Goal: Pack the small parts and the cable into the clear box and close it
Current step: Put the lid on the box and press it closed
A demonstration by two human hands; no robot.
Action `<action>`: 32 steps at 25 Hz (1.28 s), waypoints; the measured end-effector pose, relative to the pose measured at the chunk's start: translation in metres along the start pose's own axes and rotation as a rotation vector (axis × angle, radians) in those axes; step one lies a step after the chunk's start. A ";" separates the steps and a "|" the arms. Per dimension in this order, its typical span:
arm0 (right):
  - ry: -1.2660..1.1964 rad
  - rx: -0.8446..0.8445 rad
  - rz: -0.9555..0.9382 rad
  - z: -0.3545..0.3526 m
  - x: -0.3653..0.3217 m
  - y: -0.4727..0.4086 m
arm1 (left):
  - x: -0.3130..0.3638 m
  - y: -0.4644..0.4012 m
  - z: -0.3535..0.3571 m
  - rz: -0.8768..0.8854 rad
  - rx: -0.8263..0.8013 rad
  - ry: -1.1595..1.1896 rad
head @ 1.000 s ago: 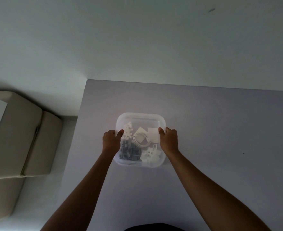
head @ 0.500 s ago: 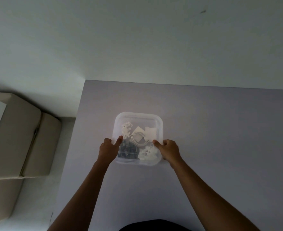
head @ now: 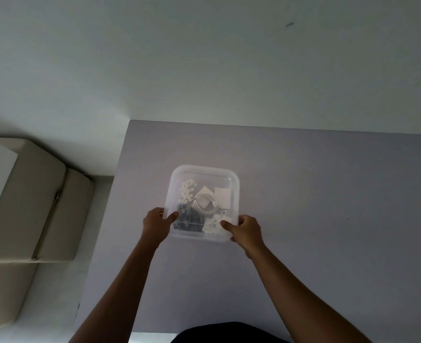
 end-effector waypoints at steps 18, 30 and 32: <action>0.144 0.154 -0.134 0.007 0.014 0.012 | -0.002 0.029 0.010 0.052 0.107 -0.152; 0.084 0.064 -0.012 -0.006 0.008 0.002 | 0.004 -0.005 0.004 -0.031 -0.029 -0.128; 0.216 0.058 -0.134 -0.008 -0.005 0.001 | 0.020 -0.014 0.003 0.035 0.026 -0.089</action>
Point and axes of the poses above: each hand's wrist, its own y-axis away from the middle knuckle, its own z-axis out of the palm, x = y × z, the point moved 2 cm from there along -y, towards the middle knuckle, and after that the axes turned 10 degrees about -x, right-handed, at the moved point
